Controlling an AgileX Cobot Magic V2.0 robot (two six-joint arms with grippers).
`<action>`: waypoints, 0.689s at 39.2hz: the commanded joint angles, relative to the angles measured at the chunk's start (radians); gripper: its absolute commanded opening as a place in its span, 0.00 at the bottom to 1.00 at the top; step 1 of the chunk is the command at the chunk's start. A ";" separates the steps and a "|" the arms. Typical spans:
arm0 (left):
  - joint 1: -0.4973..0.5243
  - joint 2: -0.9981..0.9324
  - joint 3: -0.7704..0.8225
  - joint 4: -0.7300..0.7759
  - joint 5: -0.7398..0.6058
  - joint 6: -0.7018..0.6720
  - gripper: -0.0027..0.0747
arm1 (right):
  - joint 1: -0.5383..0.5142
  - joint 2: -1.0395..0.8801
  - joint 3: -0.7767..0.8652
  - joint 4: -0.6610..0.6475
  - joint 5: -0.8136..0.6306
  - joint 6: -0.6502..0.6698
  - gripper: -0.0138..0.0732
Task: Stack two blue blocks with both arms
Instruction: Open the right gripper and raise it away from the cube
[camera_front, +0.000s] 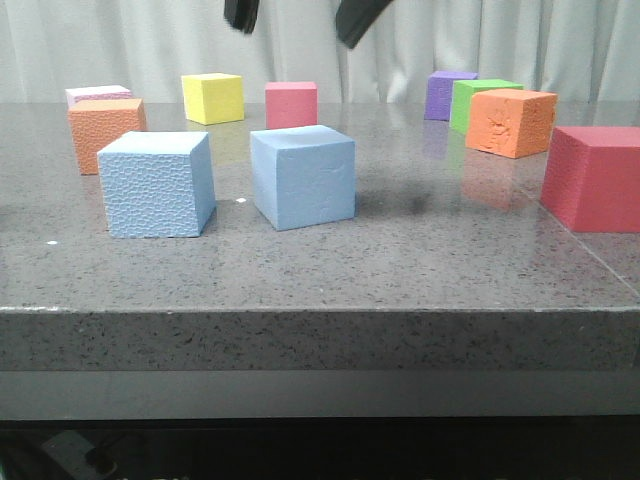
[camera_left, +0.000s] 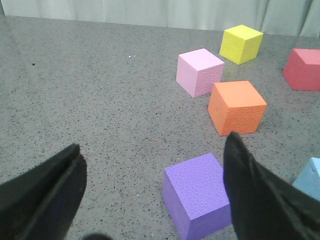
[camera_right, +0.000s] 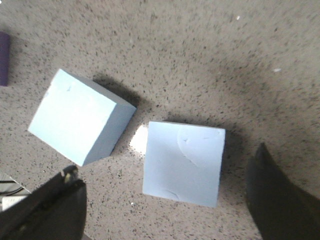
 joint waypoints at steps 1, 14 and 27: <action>-0.002 0.007 -0.036 -0.003 -0.071 0.002 0.74 | 0.000 -0.075 -0.032 -0.036 0.064 -0.004 0.79; -0.002 0.007 -0.036 -0.003 -0.071 0.002 0.74 | -0.025 -0.124 -0.038 -0.045 0.061 -0.003 0.08; -0.002 0.007 -0.036 -0.003 -0.071 0.002 0.74 | -0.267 -0.233 -0.037 -0.043 0.088 -0.003 0.08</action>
